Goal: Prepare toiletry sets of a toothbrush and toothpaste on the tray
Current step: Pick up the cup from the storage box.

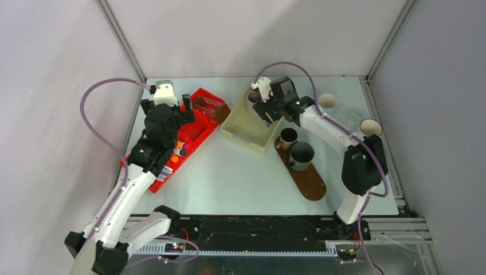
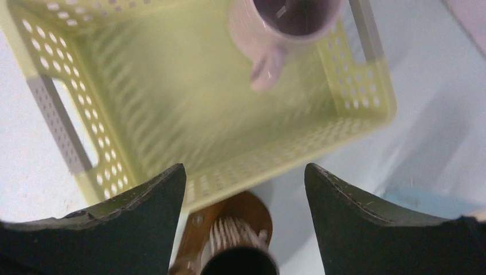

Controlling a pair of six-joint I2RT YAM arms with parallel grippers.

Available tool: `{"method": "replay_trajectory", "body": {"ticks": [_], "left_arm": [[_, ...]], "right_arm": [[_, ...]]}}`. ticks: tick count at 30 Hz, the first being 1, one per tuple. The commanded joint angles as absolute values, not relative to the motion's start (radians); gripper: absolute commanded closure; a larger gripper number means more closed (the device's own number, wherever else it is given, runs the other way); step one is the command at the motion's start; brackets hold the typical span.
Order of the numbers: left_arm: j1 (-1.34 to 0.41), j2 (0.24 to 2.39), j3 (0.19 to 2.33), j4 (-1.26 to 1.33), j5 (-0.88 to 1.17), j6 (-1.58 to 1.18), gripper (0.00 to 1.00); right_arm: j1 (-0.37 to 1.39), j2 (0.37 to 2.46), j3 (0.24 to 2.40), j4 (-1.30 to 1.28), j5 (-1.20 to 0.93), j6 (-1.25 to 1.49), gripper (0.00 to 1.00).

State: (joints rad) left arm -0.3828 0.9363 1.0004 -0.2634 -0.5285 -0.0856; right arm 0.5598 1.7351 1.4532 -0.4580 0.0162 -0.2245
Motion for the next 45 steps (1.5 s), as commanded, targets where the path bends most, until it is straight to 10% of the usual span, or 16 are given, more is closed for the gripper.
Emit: {"method": "replay_trajectory", "body": {"ticks": [1, 25, 45], "left_arm": [[-0.377, 0.937, 1.006, -0.242, -0.537, -0.065, 0.02], [-0.377, 0.951, 1.009, -0.246, -0.537, -0.055, 0.02], [-0.376, 0.947, 1.012, -0.249, -0.532, -0.052, 0.02]], "right_arm": [[0.548, 1.873, 1.596, -0.382, -0.084, -0.373, 0.22], [0.527, 2.345, 2.005, -0.398, -0.193, -0.571, 0.30], [0.534, 2.216, 1.977, -0.500, -0.218, -0.573, 0.94]]}}
